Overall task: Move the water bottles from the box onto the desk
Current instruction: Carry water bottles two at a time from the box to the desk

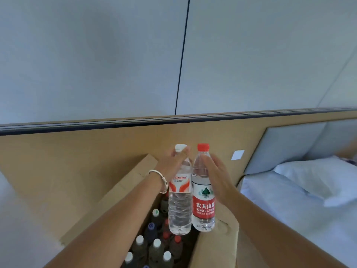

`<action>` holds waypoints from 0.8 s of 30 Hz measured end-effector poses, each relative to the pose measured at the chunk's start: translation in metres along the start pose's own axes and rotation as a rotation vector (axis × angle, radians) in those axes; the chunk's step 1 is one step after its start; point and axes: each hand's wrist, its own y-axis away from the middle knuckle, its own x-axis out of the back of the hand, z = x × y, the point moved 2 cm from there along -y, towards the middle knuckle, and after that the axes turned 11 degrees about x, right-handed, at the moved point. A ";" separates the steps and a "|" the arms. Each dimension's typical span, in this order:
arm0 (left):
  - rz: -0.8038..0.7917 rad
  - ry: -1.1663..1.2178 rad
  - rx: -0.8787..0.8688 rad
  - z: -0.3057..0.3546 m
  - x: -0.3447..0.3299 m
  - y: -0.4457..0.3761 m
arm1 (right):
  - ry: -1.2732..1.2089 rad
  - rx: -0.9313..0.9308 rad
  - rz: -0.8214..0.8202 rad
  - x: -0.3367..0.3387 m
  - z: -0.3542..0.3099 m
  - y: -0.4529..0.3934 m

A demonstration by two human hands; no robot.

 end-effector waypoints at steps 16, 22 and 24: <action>-0.916 -0.269 0.059 0.053 -0.295 0.085 | 0.152 -0.172 0.804 0.236 -0.051 0.199; -1.152 -0.245 0.016 0.044 -0.411 0.160 | 0.294 -0.167 0.947 0.324 -0.076 0.304; -1.131 -0.245 -0.053 0.038 -0.453 0.189 | 0.317 -0.175 0.968 0.356 -0.084 0.345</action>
